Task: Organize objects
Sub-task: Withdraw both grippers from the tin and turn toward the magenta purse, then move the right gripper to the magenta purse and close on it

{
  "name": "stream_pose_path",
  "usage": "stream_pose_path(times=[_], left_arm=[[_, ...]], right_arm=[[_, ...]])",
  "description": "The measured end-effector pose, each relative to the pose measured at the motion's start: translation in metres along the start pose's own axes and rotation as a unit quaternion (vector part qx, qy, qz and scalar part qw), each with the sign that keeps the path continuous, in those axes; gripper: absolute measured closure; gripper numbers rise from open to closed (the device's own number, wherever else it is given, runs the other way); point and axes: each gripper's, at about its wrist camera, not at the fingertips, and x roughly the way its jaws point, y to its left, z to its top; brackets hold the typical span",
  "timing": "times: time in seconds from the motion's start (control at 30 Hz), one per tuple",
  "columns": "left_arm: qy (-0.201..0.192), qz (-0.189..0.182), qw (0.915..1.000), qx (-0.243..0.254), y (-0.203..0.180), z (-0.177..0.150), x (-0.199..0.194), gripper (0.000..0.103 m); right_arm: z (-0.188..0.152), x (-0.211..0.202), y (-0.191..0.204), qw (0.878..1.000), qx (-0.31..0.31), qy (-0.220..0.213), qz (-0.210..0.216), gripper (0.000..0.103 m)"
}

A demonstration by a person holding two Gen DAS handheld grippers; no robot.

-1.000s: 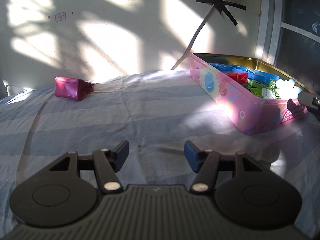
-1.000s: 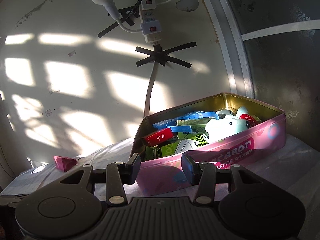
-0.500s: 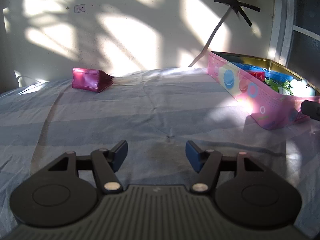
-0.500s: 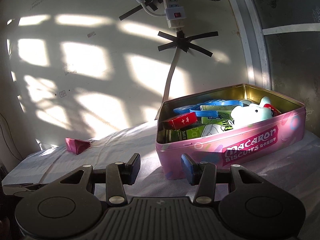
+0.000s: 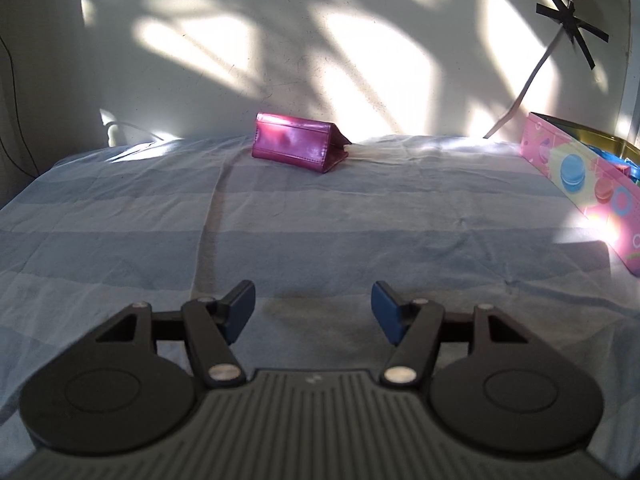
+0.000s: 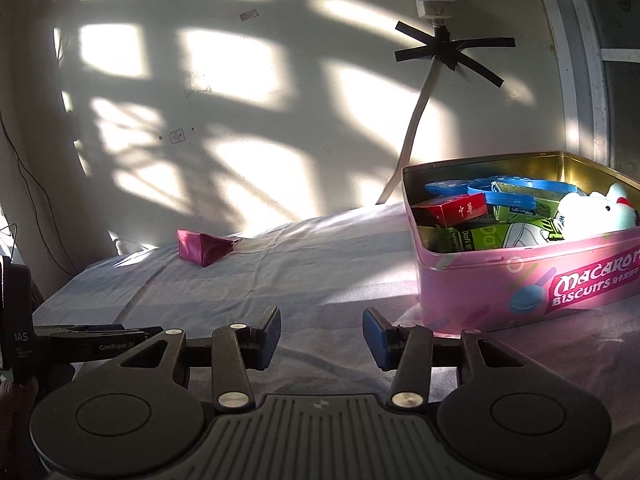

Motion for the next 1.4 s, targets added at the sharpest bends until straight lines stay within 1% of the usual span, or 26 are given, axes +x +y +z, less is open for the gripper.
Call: stream_pose_path(times=[0.17, 0.33, 0.43, 0.5, 0.57, 0.73, 0.83, 0.93, 1.07, 1.23, 1.3, 1.4], left_arm=[[0.001, 0.019, 0.9996, -0.021, 0.030, 0.005, 0.010, 0.037], [-0.004, 0.039, 0.9988, -0.028, 0.054, 0.012, 0.016, 0.037], [-0.010, 0.061, 0.9978, -0.026, 0.068, 0.015, 0.021, 0.037], [-0.008, 0.069, 0.9969, -0.037, 0.080, 0.016, 0.025, 0.037], [-0.005, 0.064, 0.9964, -0.056, 0.092, 0.018, 0.027, 0.037], [-0.007, 0.067, 0.9950, -0.075, 0.106, 0.022, 0.033, 0.037], [-0.001, 0.055, 0.9939, -0.095, 0.115, 0.023, 0.038, 0.037], [-0.003, 0.054, 0.9940, -0.095, 0.116, 0.024, 0.039, 0.037], [-0.001, 0.052, 0.9951, -0.084, 0.116, 0.026, 0.042, 0.037], [0.006, 0.063, 0.9959, -0.065, 0.119, 0.028, 0.046, 0.037], [0.007, 0.070, 0.9958, -0.059, 0.120, 0.029, 0.047, 0.036], [0.008, 0.070, 0.9955, -0.064, 0.124, 0.030, 0.048, 0.034]], right_arm=[[0.000, 0.020, 0.022, 0.999, -0.015, 0.023, 0.017, 0.057], [0.003, 0.038, 0.038, 0.998, -0.020, 0.041, 0.031, 0.057], [0.007, 0.051, 0.047, 0.998, -0.023, 0.053, 0.037, 0.057], [0.009, 0.060, 0.054, 0.997, -0.026, 0.060, 0.041, 0.057], [0.011, 0.069, 0.061, 0.996, -0.030, 0.064, 0.046, 0.057], [0.018, 0.095, 0.083, 0.995, -0.050, 0.071, 0.052, 0.057], [0.022, 0.113, 0.094, 0.994, -0.051, 0.079, 0.057, 0.057], [0.024, 0.131, 0.106, 0.993, -0.051, 0.086, 0.065, 0.057], [0.027, 0.150, 0.123, 0.991, -0.068, 0.089, 0.069, 0.057], [0.032, 0.173, 0.136, 0.990, -0.075, 0.093, 0.072, 0.057], [0.036, 0.183, 0.139, 0.991, -0.071, 0.091, 0.074, 0.057], [0.043, 0.198, 0.141, 0.992, -0.058, 0.086, 0.077, 0.057]])
